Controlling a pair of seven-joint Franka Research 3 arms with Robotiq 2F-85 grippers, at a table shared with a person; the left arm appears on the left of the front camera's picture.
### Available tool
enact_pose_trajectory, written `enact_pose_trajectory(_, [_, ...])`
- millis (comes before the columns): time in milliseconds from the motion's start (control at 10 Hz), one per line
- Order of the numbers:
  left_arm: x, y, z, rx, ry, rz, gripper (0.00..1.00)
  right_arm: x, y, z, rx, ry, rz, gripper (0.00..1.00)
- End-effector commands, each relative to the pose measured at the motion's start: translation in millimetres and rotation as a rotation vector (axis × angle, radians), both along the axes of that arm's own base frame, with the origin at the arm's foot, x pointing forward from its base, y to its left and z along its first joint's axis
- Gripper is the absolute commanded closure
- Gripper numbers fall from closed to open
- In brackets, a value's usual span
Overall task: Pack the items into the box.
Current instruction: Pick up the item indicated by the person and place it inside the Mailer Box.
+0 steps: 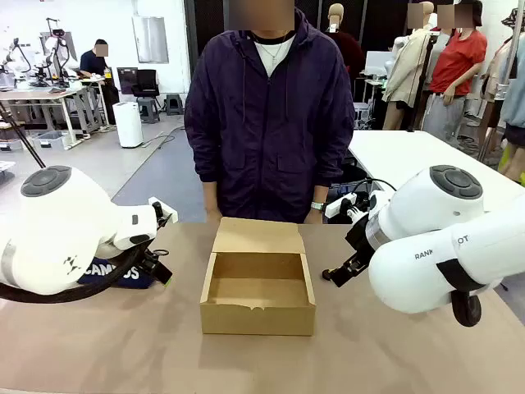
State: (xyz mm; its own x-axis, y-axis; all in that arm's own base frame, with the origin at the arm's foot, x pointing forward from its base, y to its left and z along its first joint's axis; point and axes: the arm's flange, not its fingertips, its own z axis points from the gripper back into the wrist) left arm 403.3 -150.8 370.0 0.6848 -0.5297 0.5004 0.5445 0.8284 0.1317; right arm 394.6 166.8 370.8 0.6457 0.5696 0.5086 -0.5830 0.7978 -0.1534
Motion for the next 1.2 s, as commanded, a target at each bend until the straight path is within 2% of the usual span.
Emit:
enact_pose_trajectory(0, [0.0, 0.0, 0.1, 0.0, 0.0, 0.0, 0.0, 0.0, 0.0, 0.0, 0.0, 0.0, 0.0, 0.0])
enact_pose_trajectory(1100, [0.0, 0.0, 0.1, 0.0, 0.0, 0.0, 0.0, 0.0, 0.1, 0.0, -0.001, 0.0, 0.0, 0.0])
